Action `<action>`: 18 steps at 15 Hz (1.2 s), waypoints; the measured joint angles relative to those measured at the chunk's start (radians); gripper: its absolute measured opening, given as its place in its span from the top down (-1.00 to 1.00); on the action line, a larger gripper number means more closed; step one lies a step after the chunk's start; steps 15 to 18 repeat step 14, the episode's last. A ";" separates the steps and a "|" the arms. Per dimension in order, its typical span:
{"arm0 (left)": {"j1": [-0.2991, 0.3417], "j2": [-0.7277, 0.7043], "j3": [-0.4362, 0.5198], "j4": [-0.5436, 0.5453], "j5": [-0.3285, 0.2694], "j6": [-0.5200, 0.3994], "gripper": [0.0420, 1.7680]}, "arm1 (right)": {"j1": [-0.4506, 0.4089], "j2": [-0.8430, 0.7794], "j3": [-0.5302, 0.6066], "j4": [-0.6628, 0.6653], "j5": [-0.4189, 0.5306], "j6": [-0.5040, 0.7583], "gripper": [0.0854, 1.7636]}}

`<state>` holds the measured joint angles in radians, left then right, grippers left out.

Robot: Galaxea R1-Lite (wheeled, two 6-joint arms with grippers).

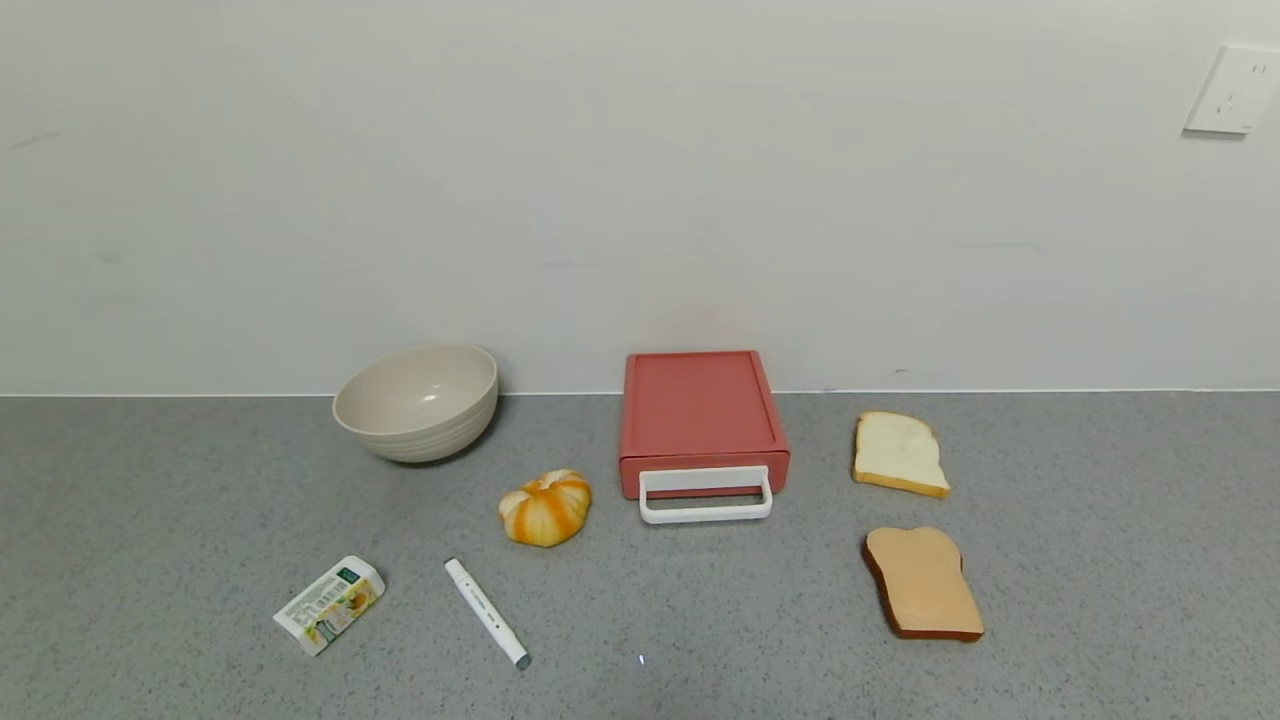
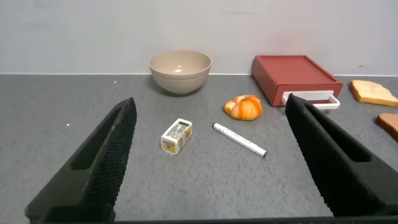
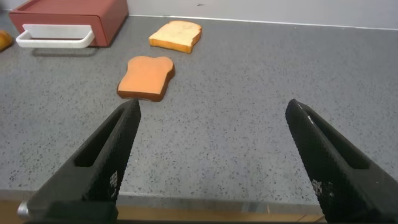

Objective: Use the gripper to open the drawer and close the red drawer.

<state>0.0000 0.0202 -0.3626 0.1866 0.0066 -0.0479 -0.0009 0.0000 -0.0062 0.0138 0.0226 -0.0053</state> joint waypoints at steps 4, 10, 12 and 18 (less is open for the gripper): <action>0.000 -0.017 0.279 -0.235 -0.024 0.078 -0.95 | 0.000 0.000 0.000 0.000 0.000 0.000 -0.94; 0.000 -0.020 0.361 -0.204 -0.017 0.093 -0.95 | 0.000 0.000 0.000 0.000 0.000 0.000 -0.94; 0.000 -0.020 0.362 -0.181 -0.009 0.092 -0.95 | 0.000 0.000 0.000 0.000 0.000 0.000 -0.94; 0.000 -0.020 0.363 -0.181 -0.006 0.088 -0.95 | -0.001 0.000 0.000 0.000 0.000 0.000 -0.94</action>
